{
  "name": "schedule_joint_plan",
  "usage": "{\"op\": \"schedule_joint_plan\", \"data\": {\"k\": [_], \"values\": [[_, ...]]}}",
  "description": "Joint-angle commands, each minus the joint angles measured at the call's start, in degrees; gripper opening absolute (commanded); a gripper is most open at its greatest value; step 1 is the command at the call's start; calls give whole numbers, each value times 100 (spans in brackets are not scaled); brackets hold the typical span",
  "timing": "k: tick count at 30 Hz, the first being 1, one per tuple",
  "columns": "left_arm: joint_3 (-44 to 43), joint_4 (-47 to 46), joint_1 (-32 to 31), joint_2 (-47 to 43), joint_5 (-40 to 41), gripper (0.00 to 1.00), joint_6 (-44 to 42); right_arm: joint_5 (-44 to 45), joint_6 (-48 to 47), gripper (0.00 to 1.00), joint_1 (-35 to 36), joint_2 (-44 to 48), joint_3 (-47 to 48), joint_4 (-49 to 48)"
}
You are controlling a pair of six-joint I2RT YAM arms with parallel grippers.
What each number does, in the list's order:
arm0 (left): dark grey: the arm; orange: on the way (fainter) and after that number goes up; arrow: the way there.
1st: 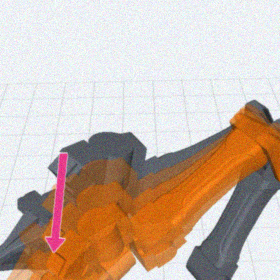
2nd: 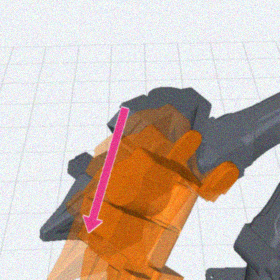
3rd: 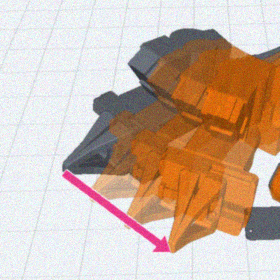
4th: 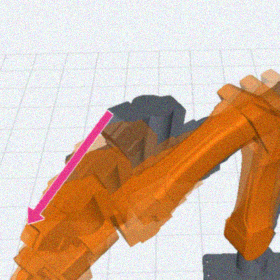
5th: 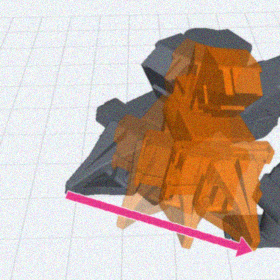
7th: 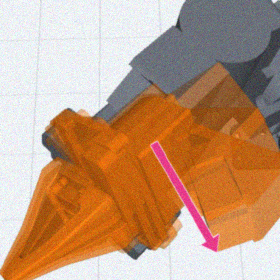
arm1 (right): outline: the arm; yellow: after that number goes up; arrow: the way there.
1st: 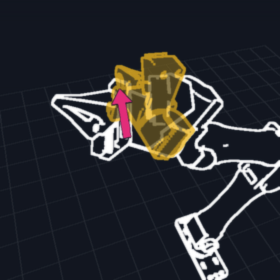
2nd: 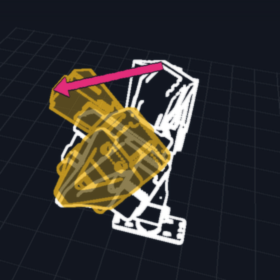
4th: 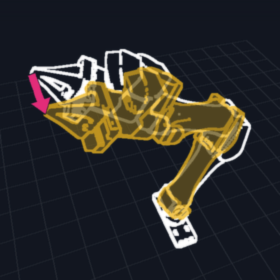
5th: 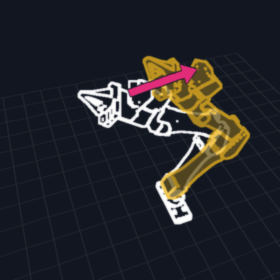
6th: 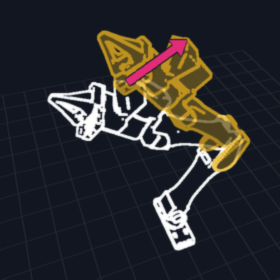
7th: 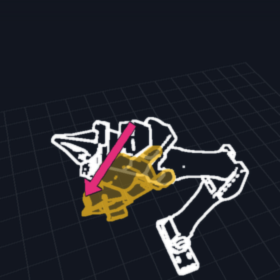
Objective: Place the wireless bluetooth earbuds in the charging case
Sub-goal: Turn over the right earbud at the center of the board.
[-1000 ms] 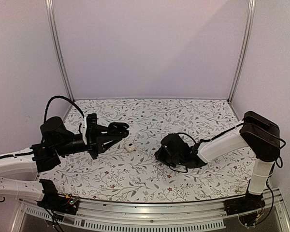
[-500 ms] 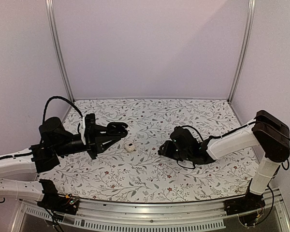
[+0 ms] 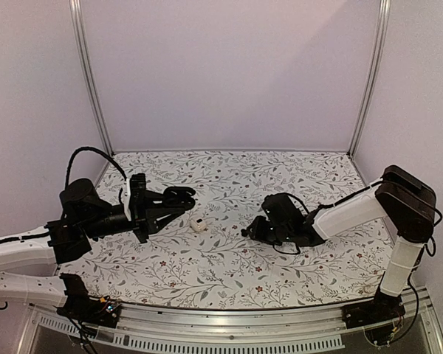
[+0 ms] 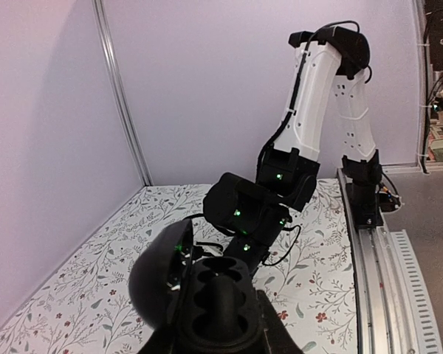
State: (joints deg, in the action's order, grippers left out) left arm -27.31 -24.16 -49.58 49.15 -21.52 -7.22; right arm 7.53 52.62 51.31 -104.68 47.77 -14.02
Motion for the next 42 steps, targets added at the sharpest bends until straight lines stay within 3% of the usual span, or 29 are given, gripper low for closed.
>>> {"op": "schedule_joint_plan", "data": {"k": [1,4,14,23,30,34,37,42], "values": [[50,-62,88,-54,39,0,-57,100,-66,26,-5,-185,247,243],[50,-70,90,-47,37,0,-65,130,-85,20,-6,-268,276,324],[77,-71,98,-71,40,0,-61,-621,-232,19,11,-569,318,-509],[77,-45,98,-63,49,0,-85,-1198,-338,16,218,-819,852,-681],[82,-1,92,-80,51,0,-86,-1324,-536,33,225,-775,1027,-503],[70,-1,97,-89,40,0,-86,-1402,-1353,37,65,-492,971,-478],[68,-2,95,-85,22,0,-85,-1727,-2026,39,-288,-422,1011,-447],[71,8,94,-106,33,0,-88,-2676,-2554,53,-896,-709,1226,-479]]}}
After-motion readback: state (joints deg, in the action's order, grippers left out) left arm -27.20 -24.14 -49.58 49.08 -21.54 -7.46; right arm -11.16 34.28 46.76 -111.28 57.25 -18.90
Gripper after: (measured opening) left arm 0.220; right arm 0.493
